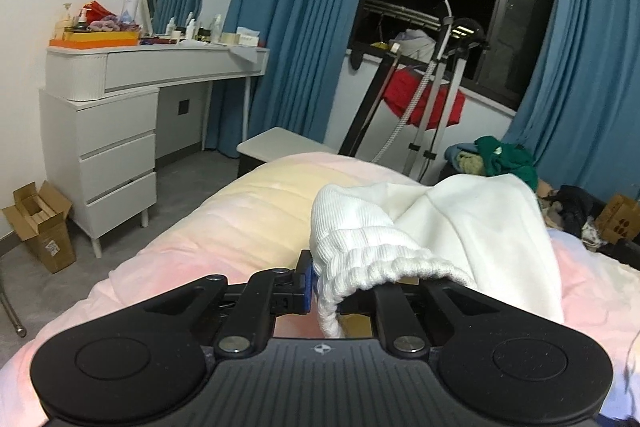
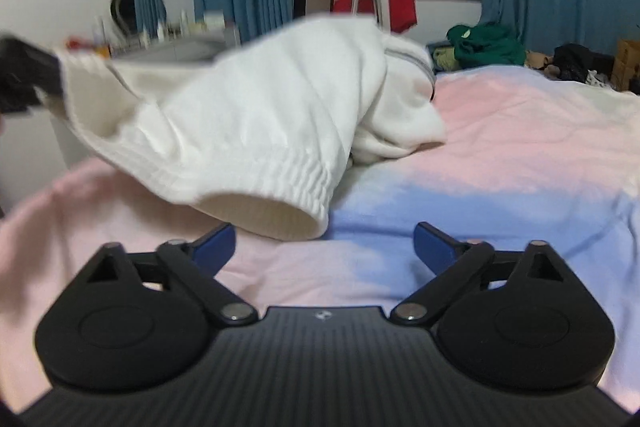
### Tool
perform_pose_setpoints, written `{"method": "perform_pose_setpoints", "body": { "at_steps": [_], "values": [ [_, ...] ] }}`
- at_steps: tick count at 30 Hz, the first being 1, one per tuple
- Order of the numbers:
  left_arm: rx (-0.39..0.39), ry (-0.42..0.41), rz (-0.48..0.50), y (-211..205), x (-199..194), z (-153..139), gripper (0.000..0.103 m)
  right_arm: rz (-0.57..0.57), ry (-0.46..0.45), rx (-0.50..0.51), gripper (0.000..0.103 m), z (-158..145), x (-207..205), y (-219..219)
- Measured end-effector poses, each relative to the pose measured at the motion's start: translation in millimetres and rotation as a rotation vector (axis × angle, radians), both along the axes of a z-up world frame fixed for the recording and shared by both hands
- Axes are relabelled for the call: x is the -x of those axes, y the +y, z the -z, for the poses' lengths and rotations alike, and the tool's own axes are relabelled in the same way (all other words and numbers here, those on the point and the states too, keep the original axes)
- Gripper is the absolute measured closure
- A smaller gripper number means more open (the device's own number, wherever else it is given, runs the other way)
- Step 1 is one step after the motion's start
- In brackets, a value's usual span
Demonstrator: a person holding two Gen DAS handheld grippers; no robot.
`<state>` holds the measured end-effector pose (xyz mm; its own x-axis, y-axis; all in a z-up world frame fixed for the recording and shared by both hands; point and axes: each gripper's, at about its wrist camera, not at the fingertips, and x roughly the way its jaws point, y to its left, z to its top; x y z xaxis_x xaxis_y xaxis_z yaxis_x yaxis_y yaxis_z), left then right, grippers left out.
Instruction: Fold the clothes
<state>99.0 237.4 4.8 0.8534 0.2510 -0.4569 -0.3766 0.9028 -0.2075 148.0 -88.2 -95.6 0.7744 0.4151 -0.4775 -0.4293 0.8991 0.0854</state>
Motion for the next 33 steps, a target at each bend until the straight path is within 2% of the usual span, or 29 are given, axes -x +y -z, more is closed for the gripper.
{"method": "perform_pose_setpoints", "body": {
  "at_steps": [2, 3, 5, 7, 11, 14, 15, 18, 20, 24, 27, 29, 32, 33],
  "values": [
    [0.005, 0.002, -0.008, 0, -3, 4, 0.092, -0.010, 0.019, 0.047, 0.035, 10, -16, 11],
    [0.012, -0.001, -0.008, 0, -5, 6, 0.092, -0.016, 0.029, 0.070, 0.037, 15, -25, 17],
    [0.009, 0.002, -0.011, -4, -10, 10, 0.092, -0.033, 0.005, 0.030, 0.038, 16, -31, 19],
    [-0.004, 0.009, -0.013, -9, -17, 12, 0.092, -0.035, -0.011, 0.002, 0.044, 15, -37, 22],
    [-0.014, 0.005, -0.004, -18, -29, 13, 0.092, -0.016, -0.027, 0.008, 0.074, 16, -45, 24],
    [-0.004, -0.003, 0.000, -19, -30, 10, 0.092, -0.035, 0.021, -0.017, 0.083, 17, -46, 22],
    [0.001, -0.007, -0.001, -18, -29, 9, 0.092, -0.038, 0.004, -0.016, 0.088, 15, -43, 21],
    [0.012, -0.030, -0.036, -13, -21, 5, 0.091, -0.040, -0.027, -0.042, 0.091, 1, -33, 20],
    [0.056, -0.048, -0.050, -8, -13, 2, 0.091, -0.038, -0.040, -0.069, 0.092, -14, -25, 16],
    [0.106, -0.044, -0.069, 2, -4, -3, 0.089, -0.005, -0.142, -0.114, 0.092, -61, 4, 3],
    [0.187, -0.009, -0.107, 16, 1, 0, 0.088, 0.007, -0.180, -0.165, 0.092, -93, 29, -15],
    [0.234, 0.031, -0.132, 26, 3, 3, 0.088, -0.012, -0.181, -0.136, 0.092, -98, 43, -18],
    [0.319, 0.105, -0.135, 40, 7, 12, 0.086, -0.062, -0.071, -0.062, 0.092, -76, 47, -10],
    [0.356, 0.124, -0.134, 44, 9, 16, 0.083, -0.063, -0.008, -0.041, 0.092, -63, 44, -7]
  ]
}}
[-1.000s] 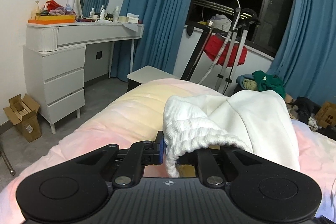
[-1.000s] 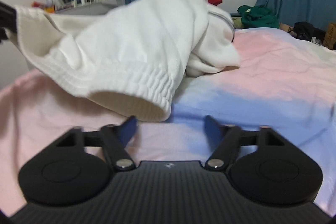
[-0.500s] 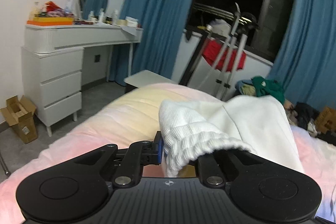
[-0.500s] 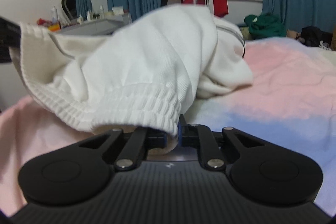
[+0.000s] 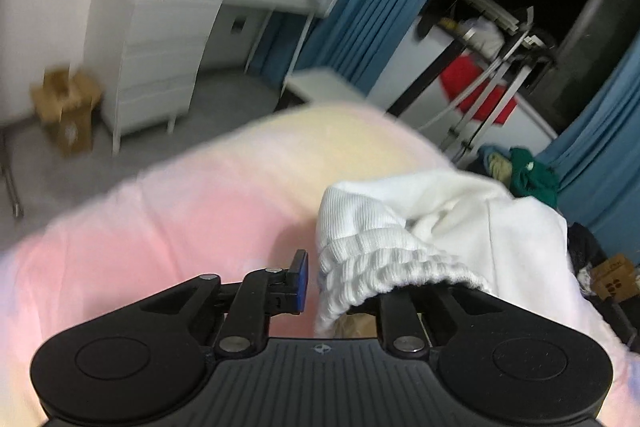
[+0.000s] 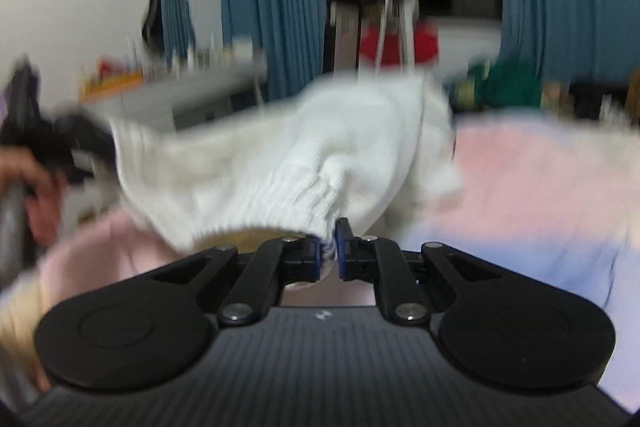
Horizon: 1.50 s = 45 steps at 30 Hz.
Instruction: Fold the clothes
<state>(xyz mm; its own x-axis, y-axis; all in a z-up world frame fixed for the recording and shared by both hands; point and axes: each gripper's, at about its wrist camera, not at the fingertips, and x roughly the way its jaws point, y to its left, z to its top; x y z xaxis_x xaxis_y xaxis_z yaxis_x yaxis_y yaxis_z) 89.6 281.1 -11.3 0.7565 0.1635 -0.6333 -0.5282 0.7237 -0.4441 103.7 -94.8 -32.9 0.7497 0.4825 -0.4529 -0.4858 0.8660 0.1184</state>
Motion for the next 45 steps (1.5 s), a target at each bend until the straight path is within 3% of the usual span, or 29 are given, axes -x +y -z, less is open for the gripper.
{"method": "perform_pose_setpoints", "body": {
  "at_steps": [4, 9, 19, 21, 24, 27, 30, 35, 37, 41, 45],
  "values": [
    [0.142, 0.049, 0.001, 13, 15, 13, 0.077, -0.004, 0.128, 0.083, 0.092, 37, -8, 18],
    [0.302, -0.010, -0.022, 22, 53, 17, 0.057, -0.003, 0.108, 0.098, 0.089, 39, -3, 22],
    [0.382, -0.105, -0.005, 8, 99, 15, 0.047, 0.012, 0.127, 0.078, 0.089, 41, -5, 19],
    [0.402, -0.134, -0.005, 5, 109, 15, 0.041, 0.019, 0.136, 0.072, 0.089, 41, -7, 18],
    [0.369, -0.168, -0.046, -2, 114, 5, 0.029, 0.036, 0.154, 0.060, 0.089, 44, -11, 18],
    [0.314, -0.213, -0.011, -8, 116, -4, 0.022, 0.051, 0.170, 0.049, 0.088, 48, -15, 19],
    [0.348, -0.193, 0.004, -9, 108, 3, 0.022, 0.062, 0.176, 0.052, 0.088, 52, -18, 21],
    [0.492, -0.092, -0.009, 3, 100, 32, 0.022, 0.070, 0.175, 0.058, 0.088, 56, -21, 24],
    [0.518, -0.106, -0.022, 9, 100, 38, 0.022, 0.073, 0.171, 0.063, 0.088, 57, -22, 25],
    [0.665, -0.212, 0.016, 16, 93, 49, 0.022, 0.086, 0.153, 0.074, 0.087, 58, -21, 27],
    [0.627, -0.223, 0.018, 13, 75, 51, 0.024, 0.093, 0.108, 0.070, 0.086, 51, -13, 25]
  ]
}}
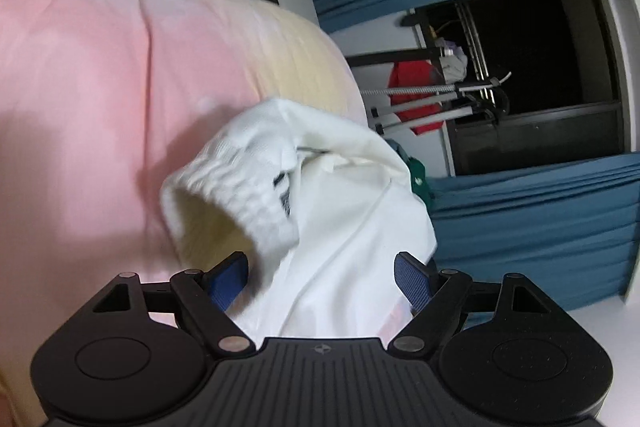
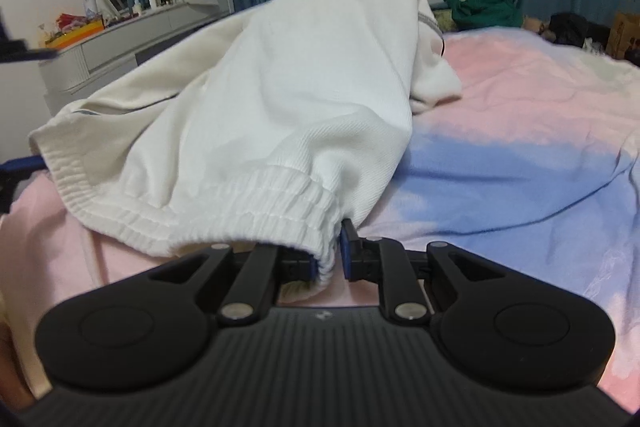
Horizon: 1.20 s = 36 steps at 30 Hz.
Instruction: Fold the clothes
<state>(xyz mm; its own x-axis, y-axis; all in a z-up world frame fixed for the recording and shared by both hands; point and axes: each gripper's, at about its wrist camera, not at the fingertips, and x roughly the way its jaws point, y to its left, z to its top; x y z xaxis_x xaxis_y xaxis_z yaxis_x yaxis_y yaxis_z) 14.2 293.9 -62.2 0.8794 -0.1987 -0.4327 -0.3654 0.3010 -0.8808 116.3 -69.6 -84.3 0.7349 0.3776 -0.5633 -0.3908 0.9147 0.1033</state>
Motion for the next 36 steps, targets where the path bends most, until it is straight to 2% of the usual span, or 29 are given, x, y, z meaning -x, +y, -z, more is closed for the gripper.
{"method": "perform_pose_setpoints", "body": {
  "at_steps": [2, 3, 5, 7, 9, 11, 12, 13, 16, 19, 22, 24, 27, 30, 34, 36],
  "values": [
    [-0.035, 0.025, -0.025, -1, -8, 1, 0.027, 0.014, -0.008, 0.008, 0.080, 3, 0, -2],
    [-0.057, 0.046, -0.042, -1, -14, 2, 0.035, 0.021, -0.010, 0.012, 0.077, 5, 0, -4],
    [-0.092, 0.090, -0.074, 2, -24, 3, 0.040, 0.030, -0.016, 0.005, 0.075, 10, -1, -6],
    [-0.089, 0.118, -0.085, 9, -32, 6, 0.058, 0.033, -0.027, -0.012, 0.075, 15, -1, -8],
    [-0.021, 0.112, -0.091, 24, -31, 7, 0.065, 0.042, -0.056, 0.009, 0.078, 16, 4, -4],
    [0.047, 0.106, -0.096, 40, -31, 9, 0.078, 0.058, -0.037, -0.022, 0.084, 16, 9, -3],
    [0.081, 0.103, -0.099, 48, -31, 10, 0.088, 0.068, -0.028, -0.040, 0.085, 14, 13, -2],
    [0.102, 0.094, -0.095, 56, -29, 9, 0.090, 0.072, -0.037, -0.046, 0.085, 12, 18, 0],
    [0.070, 0.087, -0.110, 74, -25, -5, 0.092, 0.038, -0.081, -0.073, 0.086, -3, 34, 13],
    [-0.036, 0.074, -0.090, 103, -32, -39, 0.093, -0.022, -0.105, -0.116, 0.087, -19, 48, 32],
    [-0.184, 0.063, -0.113, 137, -44, -80, 0.093, -0.124, -0.109, -0.183, 0.087, -37, 56, 60],
    [-0.251, 0.067, -0.133, 158, -54, -101, 0.093, -0.193, -0.087, -0.249, 0.087, -51, 56, 84],
    [-0.336, 0.113, -0.168, 188, -80, -116, 0.092, -0.266, -0.022, -0.348, 0.086, -59, 49, 120],
    [-0.425, 0.187, -0.167, 205, -108, -102, 0.092, -0.312, 0.066, -0.411, 0.086, -50, 34, 158],
    [-0.525, 0.262, -0.140, 206, -132, -61, 0.089, -0.271, 0.164, -0.373, 0.085, -10, 12, 183],
    [-0.600, 0.258, -0.123, 196, -130, -44, 0.086, -0.263, 0.186, -0.365, 0.084, 7, 4, 188]
  ]
}}
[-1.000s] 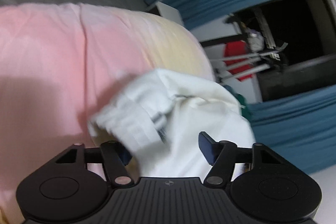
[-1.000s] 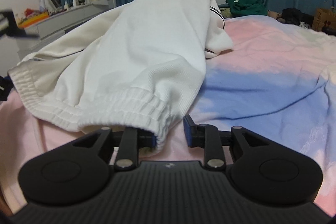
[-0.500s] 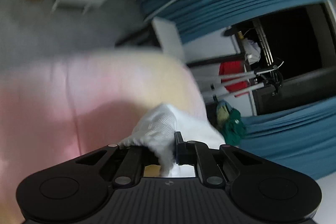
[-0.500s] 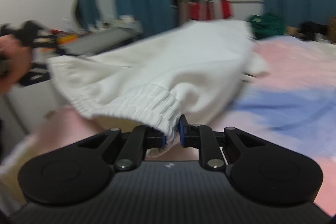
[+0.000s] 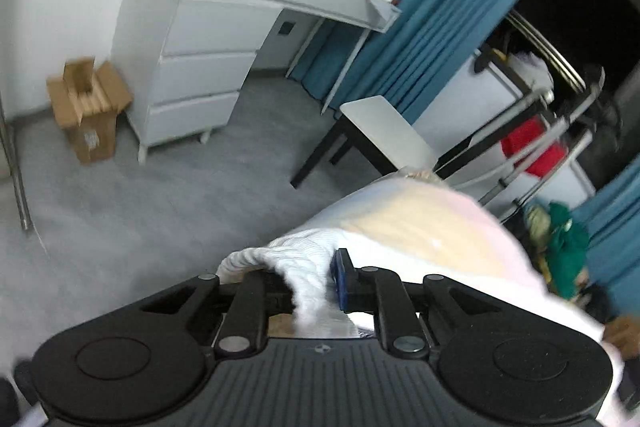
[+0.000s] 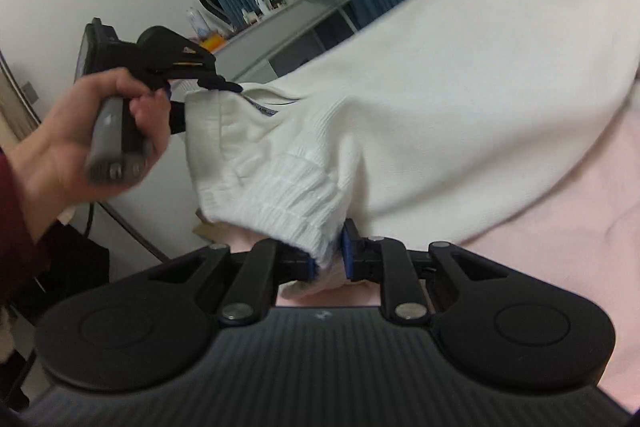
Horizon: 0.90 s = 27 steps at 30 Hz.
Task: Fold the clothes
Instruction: 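Lay the sweatpants flat on the bed and open both grippers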
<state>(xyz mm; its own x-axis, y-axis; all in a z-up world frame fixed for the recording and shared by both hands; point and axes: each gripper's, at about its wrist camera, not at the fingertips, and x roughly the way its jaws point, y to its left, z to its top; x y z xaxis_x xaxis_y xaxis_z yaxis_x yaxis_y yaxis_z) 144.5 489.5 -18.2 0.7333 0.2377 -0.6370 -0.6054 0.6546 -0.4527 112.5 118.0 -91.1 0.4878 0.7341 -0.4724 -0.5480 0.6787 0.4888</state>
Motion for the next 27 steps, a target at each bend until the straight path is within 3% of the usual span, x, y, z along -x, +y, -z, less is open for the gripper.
{"method": "perform_pose_setpoints", "body": {
  "at_steps": [1, 3, 4, 5, 6, 7, 10, 15, 21, 27],
  "values": [
    [-0.028, -0.008, 0.014, -4, 2, 3, 0.084, -0.010, -0.025, 0.000, 0.083, 2, 1, 0],
    [-0.040, -0.019, 0.033, -8, 7, 3, 0.080, -0.030, -0.072, 0.005, 0.062, 3, 3, 0],
    [-0.034, -0.023, 0.043, -11, 10, 2, 0.068, -0.052, -0.072, -0.003, 0.055, 2, 4, 0],
    [-0.027, -0.025, 0.055, -14, 17, 2, 0.058, -0.074, -0.071, -0.013, 0.033, 1, 4, 1],
    [-0.046, -0.027, 0.059, -19, 26, -2, 0.040, -0.096, -0.070, -0.022, 0.014, 0, 5, 1],
    [-0.066, -0.029, 0.063, -23, 34, -6, 0.029, -0.112, -0.076, -0.037, 0.012, -4, 7, 0],
    [-0.141, -0.042, 0.078, -40, 58, -22, 0.021, -0.157, -0.101, -0.032, 0.013, -16, 15, -4],
    [-0.285, -0.058, 0.152, -95, 101, -57, 0.020, -0.107, -0.149, -0.050, 0.014, -43, 23, -38],
    [-0.311, -0.157, 0.296, -208, 129, -77, 0.019, 0.000, -0.287, -0.005, 0.014, -79, 25, -110],
    [-0.393, -0.205, 0.490, -328, 119, -91, 0.019, 0.143, -0.401, 0.096, 0.014, -113, 24, -191]
  ]
}}
